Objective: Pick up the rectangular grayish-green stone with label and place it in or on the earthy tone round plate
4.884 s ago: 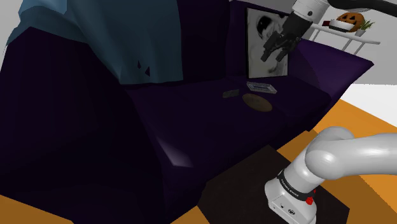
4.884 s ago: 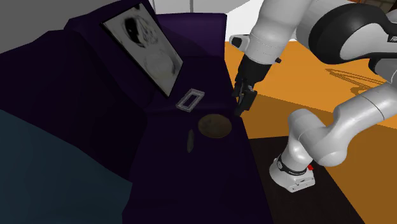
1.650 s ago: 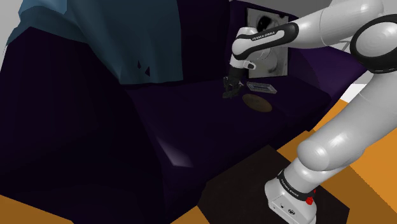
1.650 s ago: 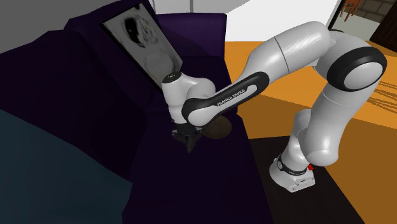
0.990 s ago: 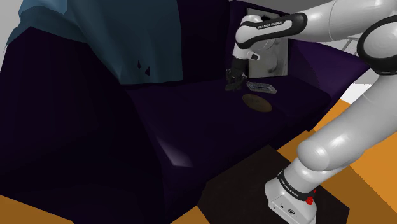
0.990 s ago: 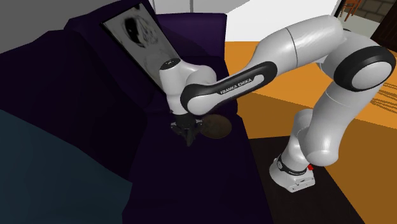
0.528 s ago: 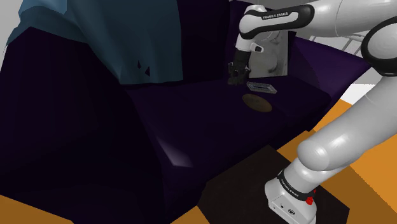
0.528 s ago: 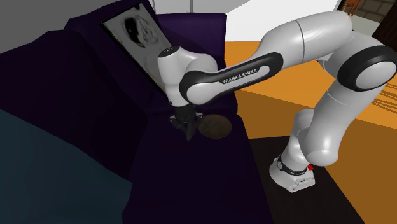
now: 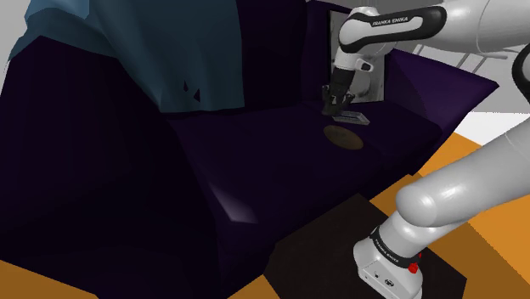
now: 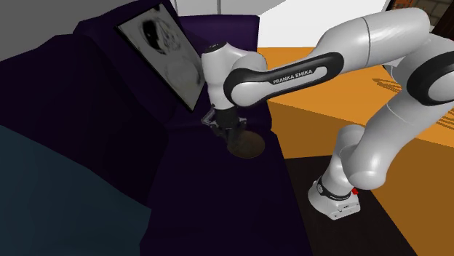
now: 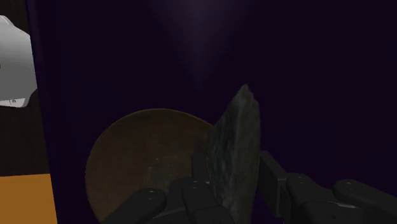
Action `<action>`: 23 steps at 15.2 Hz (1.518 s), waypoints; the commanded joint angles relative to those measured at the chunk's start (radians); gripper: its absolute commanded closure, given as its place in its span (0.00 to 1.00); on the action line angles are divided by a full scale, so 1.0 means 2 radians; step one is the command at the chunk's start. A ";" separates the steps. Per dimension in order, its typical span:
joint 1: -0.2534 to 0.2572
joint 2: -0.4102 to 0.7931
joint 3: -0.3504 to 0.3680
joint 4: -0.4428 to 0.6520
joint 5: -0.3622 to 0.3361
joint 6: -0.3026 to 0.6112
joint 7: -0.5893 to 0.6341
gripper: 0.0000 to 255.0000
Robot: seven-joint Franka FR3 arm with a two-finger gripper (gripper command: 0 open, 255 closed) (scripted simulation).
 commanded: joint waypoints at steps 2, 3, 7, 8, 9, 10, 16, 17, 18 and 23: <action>-0.012 -0.035 -0.018 -0.038 -0.007 0.003 -0.029 1.00; -0.017 -0.047 -0.025 -0.051 -0.010 0.003 -0.039 1.00; -0.028 -0.075 -0.042 -0.085 -0.020 0.010 -0.064 1.00; -0.028 -0.073 -0.042 -0.090 -0.020 0.017 -0.064 1.00; -0.028 -0.072 -0.042 -0.096 -0.020 0.024 -0.064 1.00; -0.028 -0.070 -0.042 -0.101 -0.020 0.031 -0.063 1.00; -0.028 -0.058 -0.042 -0.131 -0.020 0.074 -0.063 1.00; -0.028 -0.055 -0.042 -0.136 -0.020 0.081 -0.063 1.00; -0.028 -0.052 -0.043 -0.142 -0.020 0.090 -0.063 1.00; -0.028 -0.052 -0.042 -0.142 -0.020 0.090 -0.063 1.00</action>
